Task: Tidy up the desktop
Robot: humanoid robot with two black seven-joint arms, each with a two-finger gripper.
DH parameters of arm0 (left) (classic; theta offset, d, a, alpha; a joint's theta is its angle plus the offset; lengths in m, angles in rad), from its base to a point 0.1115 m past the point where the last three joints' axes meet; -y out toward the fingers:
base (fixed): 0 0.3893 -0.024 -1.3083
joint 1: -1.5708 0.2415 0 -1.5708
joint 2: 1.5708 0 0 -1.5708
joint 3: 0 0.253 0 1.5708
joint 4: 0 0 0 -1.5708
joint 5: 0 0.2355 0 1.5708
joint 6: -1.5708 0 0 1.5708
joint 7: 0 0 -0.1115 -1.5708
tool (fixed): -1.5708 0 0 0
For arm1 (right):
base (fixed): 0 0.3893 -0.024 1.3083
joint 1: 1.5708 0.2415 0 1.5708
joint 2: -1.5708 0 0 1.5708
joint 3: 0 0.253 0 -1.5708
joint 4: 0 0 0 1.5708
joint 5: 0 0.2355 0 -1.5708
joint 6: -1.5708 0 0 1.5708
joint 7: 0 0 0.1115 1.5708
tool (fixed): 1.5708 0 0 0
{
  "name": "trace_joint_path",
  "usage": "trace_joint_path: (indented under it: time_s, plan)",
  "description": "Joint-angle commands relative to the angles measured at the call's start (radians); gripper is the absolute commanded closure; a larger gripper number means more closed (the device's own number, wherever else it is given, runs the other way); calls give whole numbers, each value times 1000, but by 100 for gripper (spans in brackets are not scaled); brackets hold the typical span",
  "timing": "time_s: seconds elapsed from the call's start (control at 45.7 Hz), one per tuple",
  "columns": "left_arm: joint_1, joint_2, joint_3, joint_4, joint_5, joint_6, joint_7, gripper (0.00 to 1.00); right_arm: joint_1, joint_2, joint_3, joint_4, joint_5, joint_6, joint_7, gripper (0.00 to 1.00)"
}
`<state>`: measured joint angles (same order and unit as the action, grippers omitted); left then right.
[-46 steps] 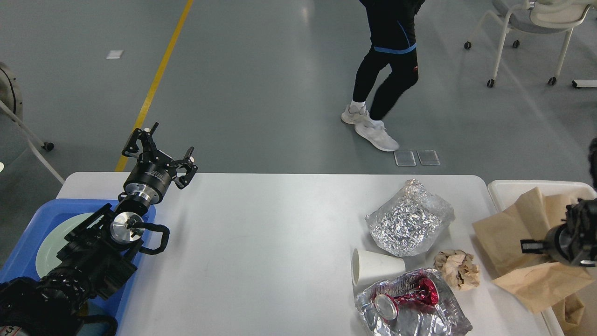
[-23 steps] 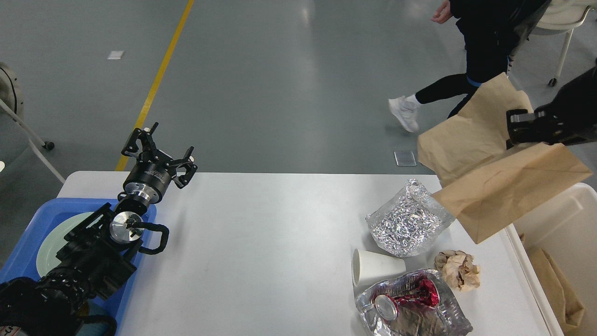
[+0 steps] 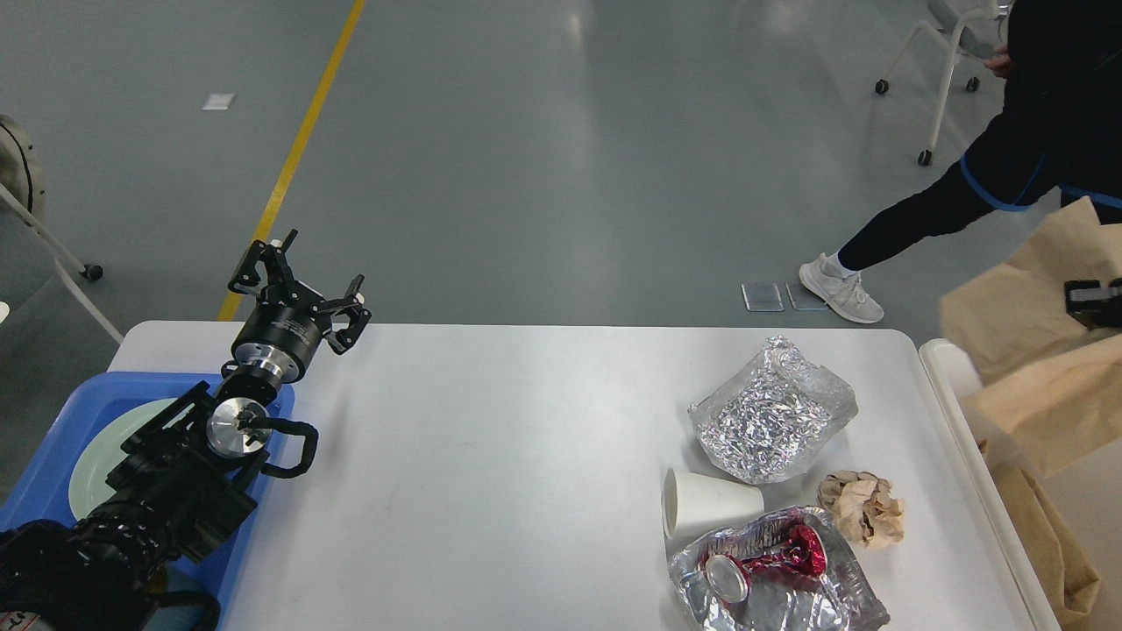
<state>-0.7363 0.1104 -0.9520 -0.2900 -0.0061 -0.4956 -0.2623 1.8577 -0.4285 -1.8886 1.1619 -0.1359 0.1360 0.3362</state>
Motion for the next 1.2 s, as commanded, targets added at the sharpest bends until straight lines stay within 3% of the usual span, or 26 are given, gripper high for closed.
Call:
trace_joint_path:
  time_s: [0.0, 0.109, 0.219, 0.241, 0.263, 0.284, 0.306, 0.328, 0.591, 0.81, 0.941, 1.094, 1.182]
  plan:
    - [0, 0, -1, 0, 0, -1, 0, 2, -453, -94, 0, -387, 171, -137, -3, 100]
    - [0, 0, -1, 0, 0, -1, 0, 2, -799, -107, 11, -648, 441, -206, -6, 100]
    - [0, 0, -1, 0, 0, 0, 0, 2, -1012, -99, 16, -787, 633, -291, -38, 100]
    - [0, 0, -1, 0, 0, -1, 0, 2, -1028, -98, 17, -797, 642, -294, -51, 71]
    - [0, 0, -1, 0, 0, 0, 0, 2, -1043, -96, 19, -800, 644, -303, -60, 6]
    - [0, 0, 1, 0, 0, 0, 0, 2, -1055, -93, 20, -800, 644, -309, -68, 0]
    - [0, 0, -1, 0, 0, -1, 0, 2, -1069, -88, 25, -801, 644, -314, -72, 7]
    - [0, 0, 1, 0, 0, 0, 0, 2, -1078, -84, 29, -803, 644, -314, -77, 0]
    - [0, 0, 1, 0, 0, -1, 0, 2, -1077, -75, 66, -803, 647, -323, -80, 0]
    - [0, 0, 1, 0, 0, -1, 0, 2, -792, -114, 112, -780, 627, -283, -75, 0]
    - [0, 0, 1, 0, 0, 0, 0, 2, -478, -99, 124, -668, 500, -74, -48, 0]
    - [0, 0, -1, 0, 0, -1, 0, 2, -48, 2, 221, -383, 348, 247, -14, 0]
    - [0, 0, 1, 0, 0, -1, 0, 2, 142, 68, 293, -193, 288, 350, -20, 0]
